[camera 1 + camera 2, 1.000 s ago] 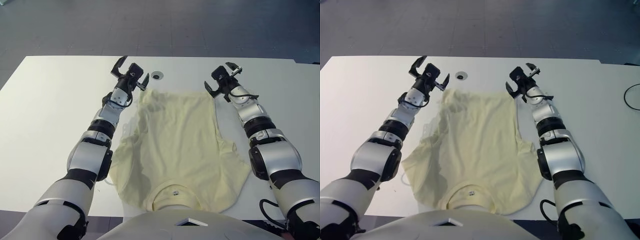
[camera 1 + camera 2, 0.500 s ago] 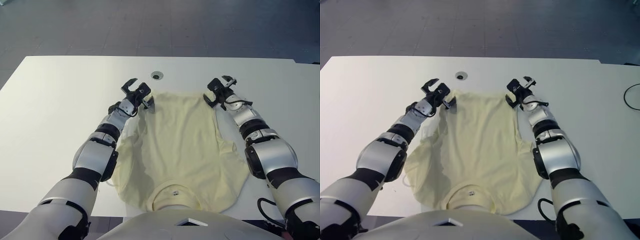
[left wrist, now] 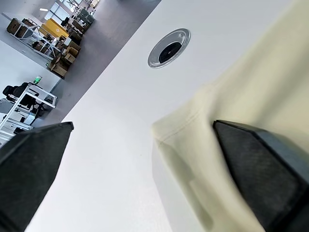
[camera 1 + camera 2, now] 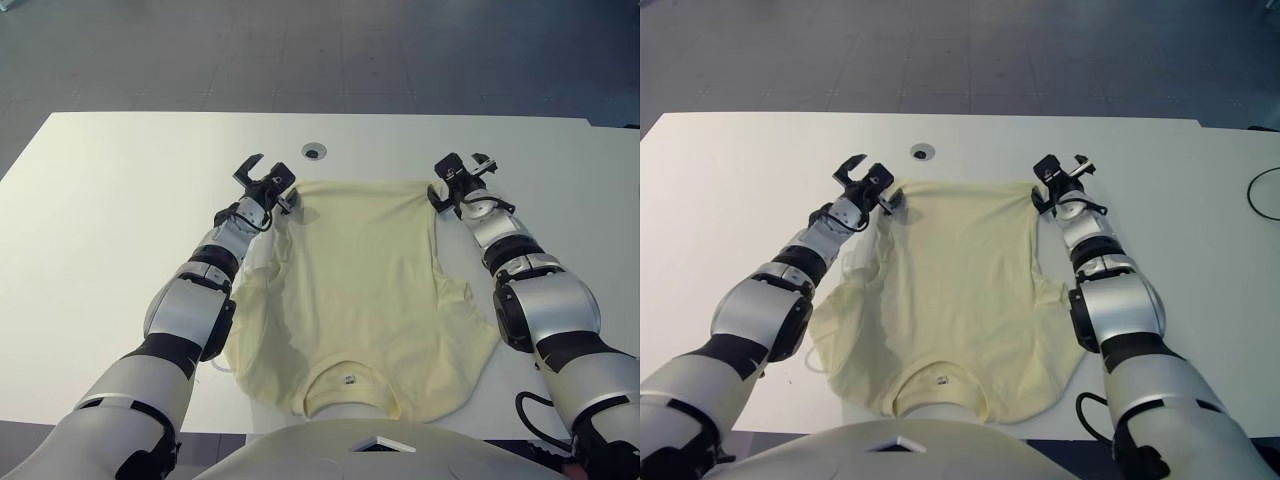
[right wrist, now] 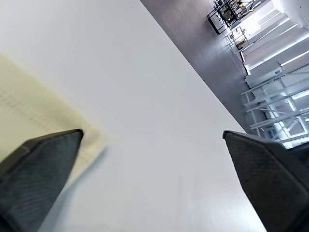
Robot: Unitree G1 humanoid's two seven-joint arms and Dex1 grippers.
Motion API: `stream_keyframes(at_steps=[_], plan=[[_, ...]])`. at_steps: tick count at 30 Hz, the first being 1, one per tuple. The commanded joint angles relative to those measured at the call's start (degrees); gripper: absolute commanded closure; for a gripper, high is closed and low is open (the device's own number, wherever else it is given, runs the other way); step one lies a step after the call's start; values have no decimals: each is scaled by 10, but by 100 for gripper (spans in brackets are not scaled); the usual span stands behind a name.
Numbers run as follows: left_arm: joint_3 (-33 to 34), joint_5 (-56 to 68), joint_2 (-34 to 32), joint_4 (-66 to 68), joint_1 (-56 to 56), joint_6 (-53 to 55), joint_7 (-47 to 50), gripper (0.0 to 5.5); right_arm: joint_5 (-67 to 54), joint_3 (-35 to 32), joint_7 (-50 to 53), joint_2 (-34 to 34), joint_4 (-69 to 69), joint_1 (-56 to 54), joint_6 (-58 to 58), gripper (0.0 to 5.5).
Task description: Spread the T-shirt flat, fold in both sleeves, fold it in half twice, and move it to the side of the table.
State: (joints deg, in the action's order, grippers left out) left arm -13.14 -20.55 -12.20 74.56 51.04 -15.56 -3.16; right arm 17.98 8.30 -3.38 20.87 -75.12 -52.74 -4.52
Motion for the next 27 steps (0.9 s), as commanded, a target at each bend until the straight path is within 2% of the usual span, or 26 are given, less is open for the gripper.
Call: stream_keyframes(at_steps=[1,11,16,20,24,27], plan=[[4,1,10,11,5,6,-9,10,-11,-10,-22,-11,0,-5,-29,11],[56,48,-6,-18,39,-65,-12,10,-49,-59,0,6,23,-23,-110,11],[85,85,-40,-87,36,-113,-63,10,-72,-69,-44,20,106,15,-124,11],[97,118,-97,-233,-42,-120,-141,10,-132,-81,-141,48,410,185,-41,11],[121,184,-143,-446,-205,-36,-220,10,-207,-118,-195,73,713,360,70,11],[131,214,-173,-603,-347,12,-256,10,-243,-149,-210,85,856,454,124,11]])
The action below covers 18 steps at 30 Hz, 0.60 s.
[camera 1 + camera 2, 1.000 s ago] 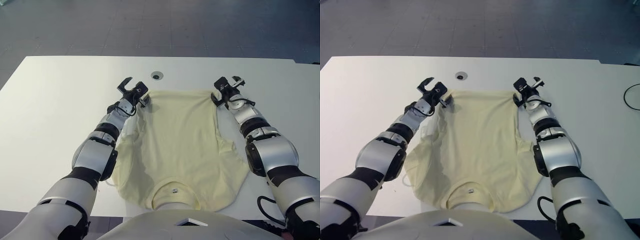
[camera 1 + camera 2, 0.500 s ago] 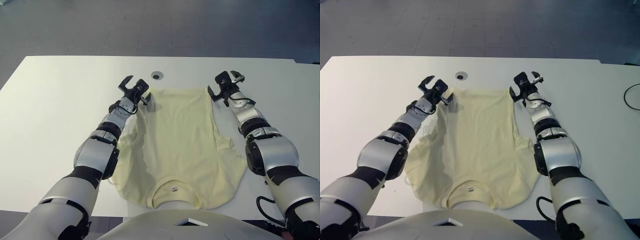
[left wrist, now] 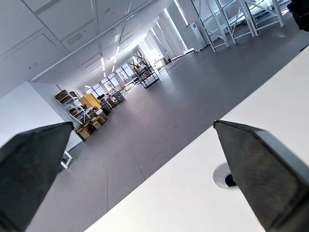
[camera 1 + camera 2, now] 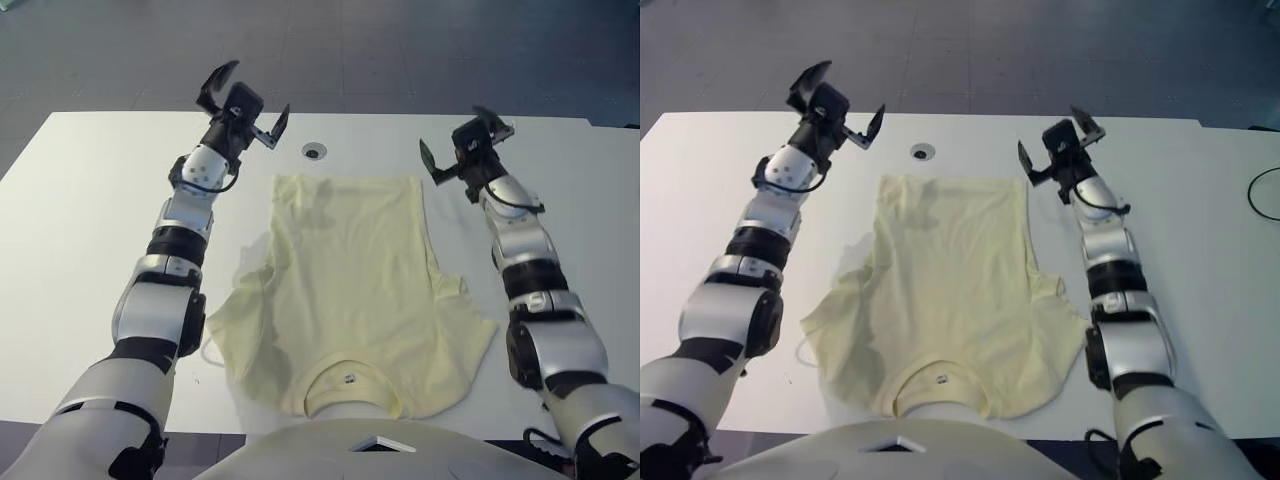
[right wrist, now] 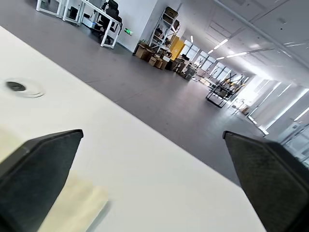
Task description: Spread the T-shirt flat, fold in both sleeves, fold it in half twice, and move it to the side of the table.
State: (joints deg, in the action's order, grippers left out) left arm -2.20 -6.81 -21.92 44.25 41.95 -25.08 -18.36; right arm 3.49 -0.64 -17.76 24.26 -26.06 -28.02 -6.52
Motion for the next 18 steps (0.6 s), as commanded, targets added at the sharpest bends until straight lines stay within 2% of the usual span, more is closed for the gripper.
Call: stream_keyframes(at_steps=[1,3,7,14,18], plan=[[27,76,-89,-343,-300,107,-111,10,-107,-69,-69,54,397,230,159,11],[49,75,-105,-414,-365,119,-113,10,-115,-83,-72,56,437,260,182,11],[109,184,-85,-607,-514,269,-98,10,-119,-95,-73,59,481,300,218,11],[158,112,-113,-728,-647,273,-110,10,-124,-105,-77,62,535,322,266,11],[209,57,-152,-735,-690,186,-126,10,-130,-109,-82,68,561,337,292,11]])
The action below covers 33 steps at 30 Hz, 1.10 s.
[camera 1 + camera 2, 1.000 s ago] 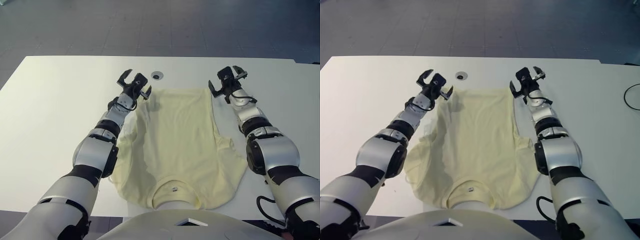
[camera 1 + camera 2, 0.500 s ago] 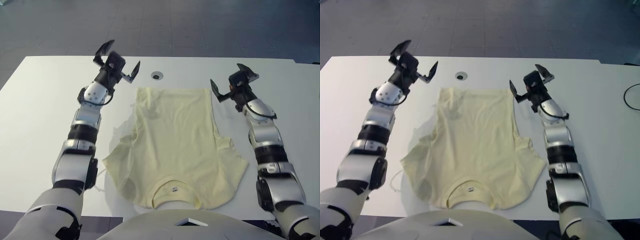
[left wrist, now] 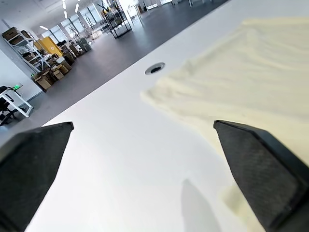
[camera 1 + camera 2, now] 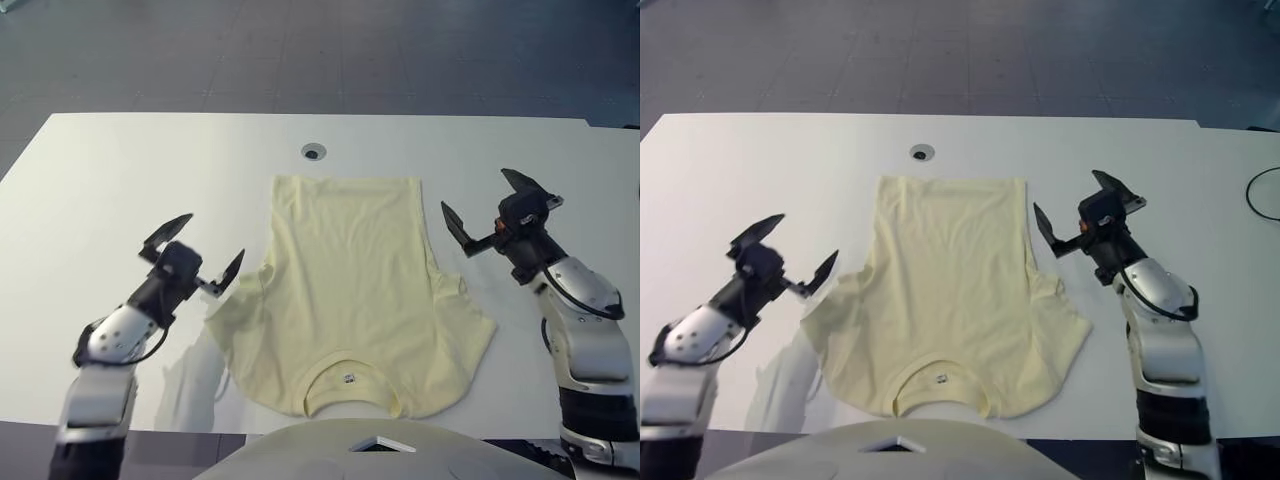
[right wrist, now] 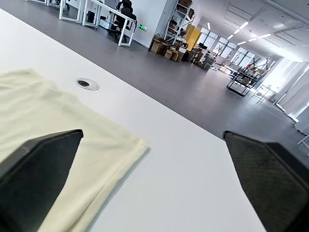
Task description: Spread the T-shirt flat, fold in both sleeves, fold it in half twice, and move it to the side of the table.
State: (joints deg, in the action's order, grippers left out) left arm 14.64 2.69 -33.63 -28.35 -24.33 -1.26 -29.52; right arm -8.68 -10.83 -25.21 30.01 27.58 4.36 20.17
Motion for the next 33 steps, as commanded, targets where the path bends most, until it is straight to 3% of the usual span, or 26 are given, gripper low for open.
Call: stream_keyframes(at_steps=[1,7,17,24,33], plan=[[55,-38,-46,-5,-35,-75,-25,10,-10,-8,-9,12,31,17,30,11],[125,-110,-121,85,-74,-285,-54,10,-13,-12,-16,19,51,34,45,11],[48,-236,-160,254,-40,-531,-10,10,-18,-17,-17,22,58,38,52,11],[-27,-265,-185,371,22,-596,6,10,-19,-16,-13,21,66,41,54,11],[-31,-290,-237,433,31,-633,46,10,-15,-6,-15,23,53,32,51,11]])
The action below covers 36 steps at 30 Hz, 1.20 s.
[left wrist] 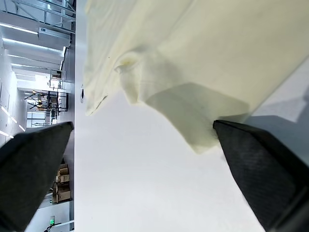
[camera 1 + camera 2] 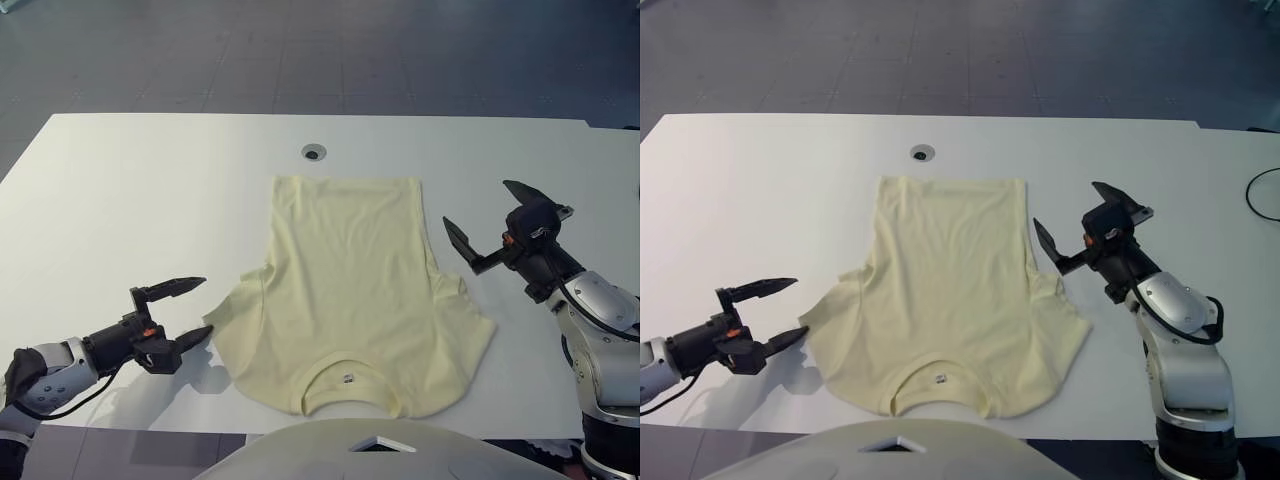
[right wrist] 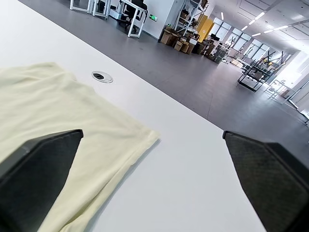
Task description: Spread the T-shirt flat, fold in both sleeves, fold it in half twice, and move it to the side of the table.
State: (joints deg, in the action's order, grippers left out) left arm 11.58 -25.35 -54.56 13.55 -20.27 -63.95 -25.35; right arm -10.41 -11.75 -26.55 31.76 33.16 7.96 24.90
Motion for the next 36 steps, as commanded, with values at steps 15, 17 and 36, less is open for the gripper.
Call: stream_keyframes(at_steps=[15,17,36], plan=[[-18,3,-62,45,9,-30,24,10,8,21,4,3,-1,1,6,11],[-33,-6,-56,51,19,-34,25,10,8,21,3,4,0,2,6,11],[-162,-102,-52,107,105,-56,75,115,8,19,1,8,-6,-2,5,10]])
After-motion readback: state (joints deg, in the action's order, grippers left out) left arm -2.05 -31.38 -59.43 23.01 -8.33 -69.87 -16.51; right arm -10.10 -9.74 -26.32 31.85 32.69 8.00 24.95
